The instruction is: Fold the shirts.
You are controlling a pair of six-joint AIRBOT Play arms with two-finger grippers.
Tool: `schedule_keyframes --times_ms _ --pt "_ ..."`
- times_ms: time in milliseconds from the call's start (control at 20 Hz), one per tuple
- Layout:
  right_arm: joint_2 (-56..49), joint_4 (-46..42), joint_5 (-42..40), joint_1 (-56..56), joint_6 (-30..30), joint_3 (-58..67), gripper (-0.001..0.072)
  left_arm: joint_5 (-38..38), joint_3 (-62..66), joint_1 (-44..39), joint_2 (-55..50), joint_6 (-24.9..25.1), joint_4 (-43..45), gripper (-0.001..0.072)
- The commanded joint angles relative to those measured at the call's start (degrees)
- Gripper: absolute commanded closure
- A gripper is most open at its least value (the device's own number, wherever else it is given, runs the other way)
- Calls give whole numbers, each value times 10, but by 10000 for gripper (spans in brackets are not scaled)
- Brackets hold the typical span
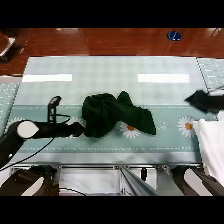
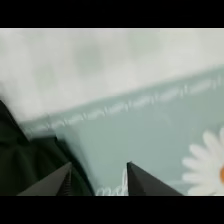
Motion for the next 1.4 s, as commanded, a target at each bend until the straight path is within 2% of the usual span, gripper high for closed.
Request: schedule_keyframes --times_ms 0,50,100,200,250,300,500,900,950,1050,1200,1350 --pt "24 57 -11 -34 -28 -131 307 55 0 -2 -108 148 -142 200" --pt "23 58 -7 -30 -30 -144 307 56 5 -4 -135 189 -174 200" --pt "23 50 -7 -20 -31 -153 307 58 12 -8 -162 209 -186 200" --pt "23 41 -2 6 -30 -164 306 50 34 -9 -206 217 -186 222" --pt "22 34 -1 23 -26 -167 307 42 45 -9 -220 225 -186 415" --pt "16 19 4 40 -14 -168 306 38 55 -9 -229 225 -186 674" --pt "-54 11 7 120 -12 -168 306 38 78 -9 -231 226 -186 689" --pt "-197 112 -89 256 -25 -104 318 39 81 -9 -231 225 -186 689" --pt "-210 117 -87 267 -25 -87 420 39 82 -9 -231 225 -186 689" --pt "-219 120 -75 286 -39 -52 681 22 95 -1 -229 226 -185 689" --pt "-213 118 -5 284 -56 67 690 -24 177 38 -205 225 -185 689" --pt "-174 82 25 277 -41 293 691 -34 329 87 -146 215 -186 690"
